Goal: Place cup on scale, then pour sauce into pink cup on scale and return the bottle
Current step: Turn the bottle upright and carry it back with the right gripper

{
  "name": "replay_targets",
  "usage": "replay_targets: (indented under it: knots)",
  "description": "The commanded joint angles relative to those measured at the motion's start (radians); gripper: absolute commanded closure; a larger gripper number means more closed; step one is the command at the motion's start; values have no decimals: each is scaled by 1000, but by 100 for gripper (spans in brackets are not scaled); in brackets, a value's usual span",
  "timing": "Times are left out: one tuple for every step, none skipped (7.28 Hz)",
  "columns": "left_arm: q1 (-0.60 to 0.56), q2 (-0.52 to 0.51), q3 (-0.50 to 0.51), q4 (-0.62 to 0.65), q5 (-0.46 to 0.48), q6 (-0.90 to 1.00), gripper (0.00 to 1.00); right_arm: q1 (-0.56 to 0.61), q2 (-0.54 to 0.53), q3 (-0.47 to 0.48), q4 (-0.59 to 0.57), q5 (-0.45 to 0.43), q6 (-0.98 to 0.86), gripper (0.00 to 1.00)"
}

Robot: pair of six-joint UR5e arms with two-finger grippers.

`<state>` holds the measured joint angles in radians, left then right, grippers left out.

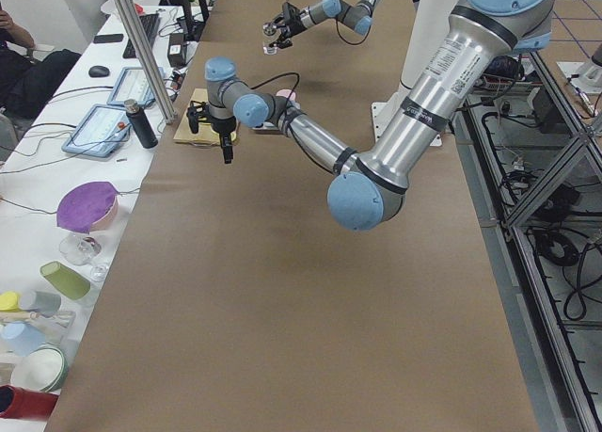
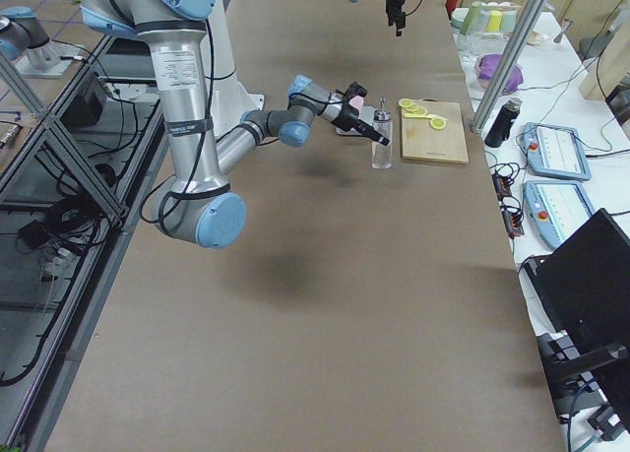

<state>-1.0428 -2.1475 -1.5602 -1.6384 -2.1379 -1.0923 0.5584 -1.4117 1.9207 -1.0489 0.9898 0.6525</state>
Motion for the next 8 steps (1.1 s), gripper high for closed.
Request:
replay_targets:
  knots:
    - [0,-3,-3,0,-1,0,2,81,-103,-60,204,165,162,100]
    - [0,-3,-3,2,-1,-1,2,109,-110,-110,287,217,183,100]
    - [0,-3,-3,0,-1,0,2,112,-102,-171,358,224,235,100]
    - [1,-3,-1,0,1,-1,2,138,-73,-204,366,278,275,100]
    - [1,-3,0,0,1,0,2,184,-67,-212,366,368,277,100]
    - [1,-3,0,0,1,0,2,187,-66,-212,368,377,277,100]
    - [1,-3,0,0,1,0,2,186,-67,-218,366,377,277,100]
    - [1,-3,0,0,1,0,2,183,-66,-257,372,375,277,100]
